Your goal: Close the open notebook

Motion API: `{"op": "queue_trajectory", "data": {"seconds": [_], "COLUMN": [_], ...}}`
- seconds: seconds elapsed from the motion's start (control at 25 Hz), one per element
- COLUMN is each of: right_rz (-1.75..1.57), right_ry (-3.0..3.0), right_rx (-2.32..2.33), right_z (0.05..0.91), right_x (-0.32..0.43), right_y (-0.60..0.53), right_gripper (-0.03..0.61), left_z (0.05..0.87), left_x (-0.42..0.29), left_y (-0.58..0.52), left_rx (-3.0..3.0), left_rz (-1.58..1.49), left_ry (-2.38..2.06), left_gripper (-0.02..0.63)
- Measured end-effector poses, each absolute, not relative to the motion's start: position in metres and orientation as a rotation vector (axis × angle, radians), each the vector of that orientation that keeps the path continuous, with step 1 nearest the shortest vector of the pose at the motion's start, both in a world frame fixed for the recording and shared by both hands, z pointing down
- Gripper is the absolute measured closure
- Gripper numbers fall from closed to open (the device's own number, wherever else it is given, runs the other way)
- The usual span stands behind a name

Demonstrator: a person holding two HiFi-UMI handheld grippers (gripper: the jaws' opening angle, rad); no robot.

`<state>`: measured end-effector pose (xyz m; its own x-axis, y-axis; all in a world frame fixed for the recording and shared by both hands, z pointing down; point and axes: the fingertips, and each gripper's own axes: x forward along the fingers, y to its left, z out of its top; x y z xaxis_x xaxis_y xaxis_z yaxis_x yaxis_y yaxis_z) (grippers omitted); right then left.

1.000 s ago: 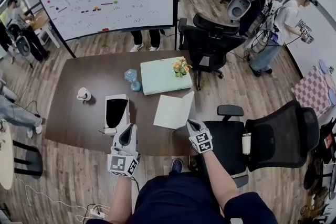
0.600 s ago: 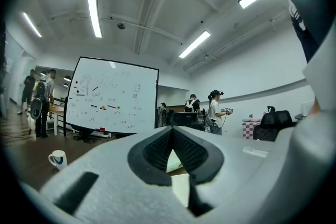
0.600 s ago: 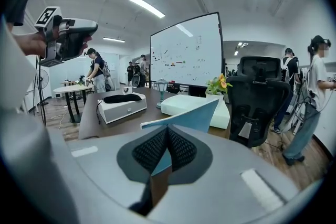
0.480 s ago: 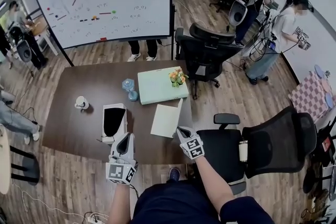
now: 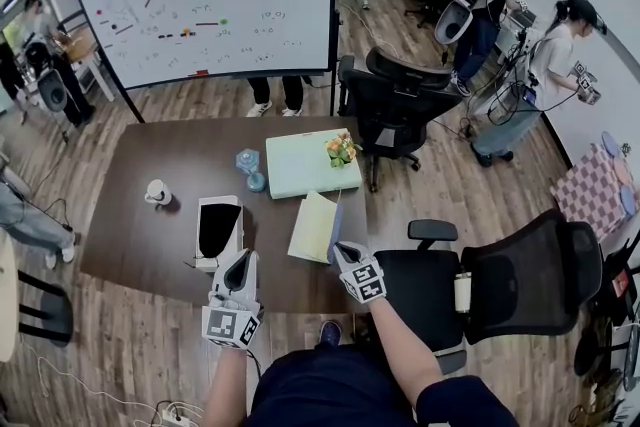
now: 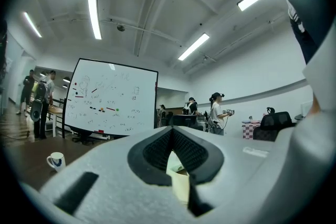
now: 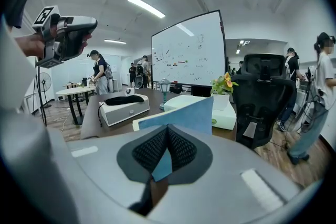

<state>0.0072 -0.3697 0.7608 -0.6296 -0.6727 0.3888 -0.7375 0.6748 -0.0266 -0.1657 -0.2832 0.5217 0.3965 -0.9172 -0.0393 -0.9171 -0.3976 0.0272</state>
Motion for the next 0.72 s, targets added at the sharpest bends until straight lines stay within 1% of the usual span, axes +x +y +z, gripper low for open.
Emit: {"op": "queue_trajectory", "data": {"seconds": [0.28,0.72], "right_rz": [0.323,0.213], "right_ry": [-2.558,-2.587], "right_rx": [1.162,1.263], "right_z": [0.757,0.713], "right_x": [0.015,0.032], "right_y": [-0.373,-0.380], "right_gripper": [0.574,0.574], "left_z": [0.526,0.527], "left_x": [-0.168,-0.168], "left_y": [-0.284,-0.287], "left_rx": [2.604,2.604], "left_rz": [-0.071,-0.088], "left_ry": [-1.724,-1.704], "left_gripper": [0.618,0.618]}}
